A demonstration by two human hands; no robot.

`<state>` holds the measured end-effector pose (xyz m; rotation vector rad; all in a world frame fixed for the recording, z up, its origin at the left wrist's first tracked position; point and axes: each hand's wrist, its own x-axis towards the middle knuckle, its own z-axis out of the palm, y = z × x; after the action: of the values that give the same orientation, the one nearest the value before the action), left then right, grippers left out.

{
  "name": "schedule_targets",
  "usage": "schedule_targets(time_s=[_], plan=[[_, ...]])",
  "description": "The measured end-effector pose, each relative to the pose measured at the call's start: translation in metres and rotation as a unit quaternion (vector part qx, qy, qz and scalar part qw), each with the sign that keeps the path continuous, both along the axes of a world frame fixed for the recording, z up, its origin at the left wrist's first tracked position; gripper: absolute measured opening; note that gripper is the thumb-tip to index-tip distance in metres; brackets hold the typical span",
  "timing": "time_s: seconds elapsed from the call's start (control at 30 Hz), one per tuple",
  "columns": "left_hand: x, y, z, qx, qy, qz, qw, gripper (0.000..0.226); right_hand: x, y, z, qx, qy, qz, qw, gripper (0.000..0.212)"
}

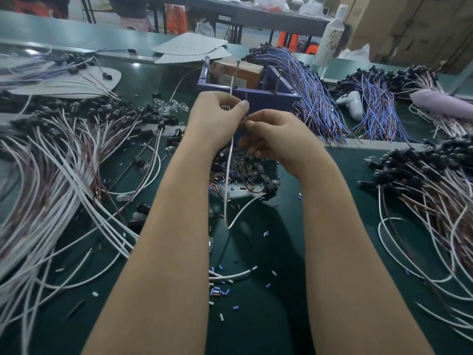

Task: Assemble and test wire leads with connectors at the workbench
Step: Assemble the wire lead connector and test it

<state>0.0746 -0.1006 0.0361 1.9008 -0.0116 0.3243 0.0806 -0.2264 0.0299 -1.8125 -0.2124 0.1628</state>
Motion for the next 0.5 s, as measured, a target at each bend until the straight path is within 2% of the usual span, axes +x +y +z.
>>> schedule_targets(time_s=[0.23, 0.5], plan=[[0.0034, 0.0019, -0.0007, 0.015, -0.046, 0.040, 0.998, 0.009, -0.0011, 0.0017, 0.0012, -0.078, -0.035, 0.028, 0.996, 0.017], [0.0028, 0.0042, -0.0017, -0.037, -0.059, 0.032, 0.997, 0.007, -0.0033, 0.0005, 0.0021, -0.108, -0.029, 0.057, 0.992, 0.019]])
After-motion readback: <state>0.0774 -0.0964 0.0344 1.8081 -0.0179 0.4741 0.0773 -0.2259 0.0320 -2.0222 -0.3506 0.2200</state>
